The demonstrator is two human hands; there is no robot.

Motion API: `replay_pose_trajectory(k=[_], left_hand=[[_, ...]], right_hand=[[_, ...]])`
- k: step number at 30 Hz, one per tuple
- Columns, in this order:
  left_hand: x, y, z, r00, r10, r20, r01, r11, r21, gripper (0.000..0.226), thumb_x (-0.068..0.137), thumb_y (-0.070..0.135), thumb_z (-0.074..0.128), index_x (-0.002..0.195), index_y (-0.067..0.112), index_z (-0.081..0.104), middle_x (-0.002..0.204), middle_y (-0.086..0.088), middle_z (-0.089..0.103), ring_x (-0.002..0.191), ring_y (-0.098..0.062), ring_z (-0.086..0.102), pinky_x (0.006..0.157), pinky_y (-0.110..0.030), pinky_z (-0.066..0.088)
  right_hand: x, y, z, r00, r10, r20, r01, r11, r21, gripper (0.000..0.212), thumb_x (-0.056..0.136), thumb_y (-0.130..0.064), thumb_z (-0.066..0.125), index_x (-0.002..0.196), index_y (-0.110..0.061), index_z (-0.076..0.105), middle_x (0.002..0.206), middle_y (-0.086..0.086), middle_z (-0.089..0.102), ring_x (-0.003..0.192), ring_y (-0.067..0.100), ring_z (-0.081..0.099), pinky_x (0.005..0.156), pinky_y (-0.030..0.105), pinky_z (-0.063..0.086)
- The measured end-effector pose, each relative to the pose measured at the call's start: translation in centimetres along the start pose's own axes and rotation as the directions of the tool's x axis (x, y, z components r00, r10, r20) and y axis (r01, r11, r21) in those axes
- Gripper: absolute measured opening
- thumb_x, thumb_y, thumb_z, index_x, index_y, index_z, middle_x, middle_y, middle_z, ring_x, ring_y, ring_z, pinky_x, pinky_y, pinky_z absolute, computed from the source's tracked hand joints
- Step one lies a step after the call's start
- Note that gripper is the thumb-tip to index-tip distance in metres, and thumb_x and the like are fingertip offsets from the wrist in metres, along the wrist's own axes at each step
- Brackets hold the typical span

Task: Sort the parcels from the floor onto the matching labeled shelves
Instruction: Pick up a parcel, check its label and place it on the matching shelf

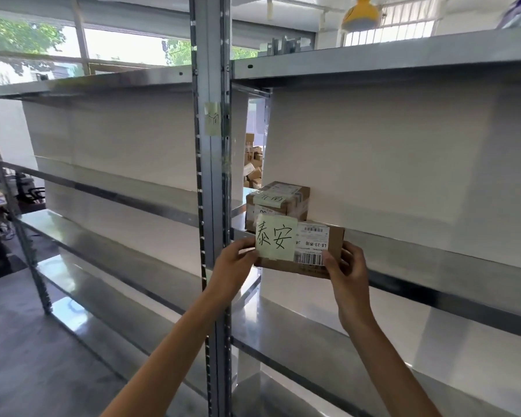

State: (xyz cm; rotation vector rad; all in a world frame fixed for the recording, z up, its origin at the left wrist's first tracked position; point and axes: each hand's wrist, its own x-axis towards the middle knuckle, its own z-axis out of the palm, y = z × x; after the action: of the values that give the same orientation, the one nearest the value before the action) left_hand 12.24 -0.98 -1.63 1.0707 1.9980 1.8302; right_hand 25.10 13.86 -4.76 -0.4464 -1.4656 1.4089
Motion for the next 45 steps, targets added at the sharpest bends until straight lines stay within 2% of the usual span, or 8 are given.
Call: replay_pose_trajectory(k=[3, 6, 9, 12, 21, 28, 37, 45], left_hand=[[1.6, -0.3, 0.2, 1.000, -0.001, 0.021, 0.001, 1.000, -0.016, 0.026, 0.093, 0.008, 0.047, 0.107, 0.021, 0.065, 0.105, 0.006, 0.066, 0.095, -0.003, 0.061, 0.085, -0.018, 0.048], [2.9, -0.3, 0.3, 0.998, 0.006, 0.061, -0.004, 0.999, -0.036, 0.034, 0.093, 0.008, 0.048, 0.087, 0.039, 0.062, 0.089, 0.023, 0.062, 0.076, 0.015, 0.059, 0.064, -0.002, 0.048], [4.0, -0.3, 0.2, 0.994, 0.005, 0.108, 0.002, 0.998, -0.061, 0.032, 0.093, 0.004, 0.045, 0.100, 0.028, 0.065, 0.095, 0.011, 0.064, 0.076, 0.009, 0.060, 0.058, -0.004, 0.048], [4.2, 0.1, -0.4, 0.985, 0.031, 0.172, -0.023, 0.998, -0.052, 0.038, 0.091, 0.000, 0.042, 0.123, 0.013, 0.059, 0.112, 0.000, 0.061, 0.092, -0.003, 0.057, 0.064, -0.008, 0.049], [4.1, -0.8, -4.2, 0.956, 0.041, 0.291, 0.003, 0.989, -0.147, 0.042, 0.089, -0.009, 0.045, 0.128, 0.004, 0.055, 0.129, -0.014, 0.059, 0.114, -0.025, 0.056, 0.102, -0.040, 0.047], [2.8, -2.9, -6.8, 0.931, 0.006, 0.364, 0.048, 0.989, -0.137, 0.040, 0.087, -0.004, 0.051, 0.123, 0.013, 0.059, 0.123, -0.008, 0.064, 0.114, -0.022, 0.059, 0.100, -0.036, 0.049], [0.8, -2.5, -8.9, 0.929, -0.060, 0.365, 0.117, 0.984, -0.135, 0.043, 0.083, -0.004, 0.051, 0.122, 0.011, 0.059, 0.123, -0.012, 0.064, 0.112, -0.029, 0.060, 0.098, -0.046, 0.049], [-2.1, -2.9, -9.2, 0.906, -0.058, 0.418, 0.135, 0.979, -0.155, 0.043, 0.084, 0.001, 0.055, 0.124, 0.015, 0.058, 0.125, -0.005, 0.062, 0.106, -0.017, 0.056, 0.082, -0.021, 0.047]], right_hand=[[0.9, 0.1, 0.1, 0.999, -0.015, -0.032, 0.015, 1.000, -0.011, 0.032, 0.089, -0.021, 0.063, 0.115, -0.030, 0.048, 0.108, -0.013, 0.062, 0.098, 0.001, 0.062, 0.069, 0.010, 0.053], [1.7, 0.1, 0.7, 0.996, -0.043, -0.072, 0.038, 0.997, -0.062, 0.031, 0.092, -0.018, 0.058, 0.119, -0.028, 0.047, 0.109, -0.010, 0.061, 0.098, -0.001, 0.059, 0.069, 0.008, 0.052], [2.1, -0.5, 1.5, 0.992, -0.049, -0.112, 0.038, 0.995, -0.096, 0.035, 0.092, -0.014, 0.057, 0.125, -0.022, 0.045, 0.113, -0.004, 0.059, 0.097, 0.002, 0.058, 0.067, 0.006, 0.051], [2.1, -1.2, 2.3, 0.986, -0.046, -0.160, 0.026, 0.992, -0.122, 0.038, 0.092, -0.015, 0.057, 0.128, -0.021, 0.045, 0.116, -0.002, 0.058, 0.100, 0.010, 0.058, 0.067, 0.009, 0.050], [-1.0, -1.7, 6.1, 0.966, -0.005, -0.259, -0.044, 0.982, -0.182, 0.040, 0.092, -0.005, 0.054, 0.130, -0.012, 0.042, 0.119, 0.005, 0.058, 0.105, 0.018, 0.057, 0.085, 0.023, 0.048], [-4.0, -0.8, 7.7, 0.935, 0.057, -0.349, -0.129, 0.974, -0.186, 0.044, 0.090, -0.004, 0.057, 0.131, -0.010, 0.043, 0.129, 0.015, 0.057, 0.116, 0.029, 0.055, 0.102, 0.045, 0.045], [-6.5, -2.0, 8.7, 0.921, 0.122, -0.369, -0.167, 0.981, -0.093, 0.046, 0.090, 0.001, 0.057, 0.133, -0.006, 0.044, 0.132, 0.019, 0.055, 0.119, 0.033, 0.054, 0.105, 0.049, 0.042], [-9.7, -2.6, 7.6, 0.929, 0.151, -0.339, -0.191, 0.978, -0.088, 0.044, 0.089, 0.000, 0.058, 0.129, -0.008, 0.045, 0.130, 0.019, 0.057, 0.116, 0.032, 0.056, 0.103, 0.047, 0.045]])
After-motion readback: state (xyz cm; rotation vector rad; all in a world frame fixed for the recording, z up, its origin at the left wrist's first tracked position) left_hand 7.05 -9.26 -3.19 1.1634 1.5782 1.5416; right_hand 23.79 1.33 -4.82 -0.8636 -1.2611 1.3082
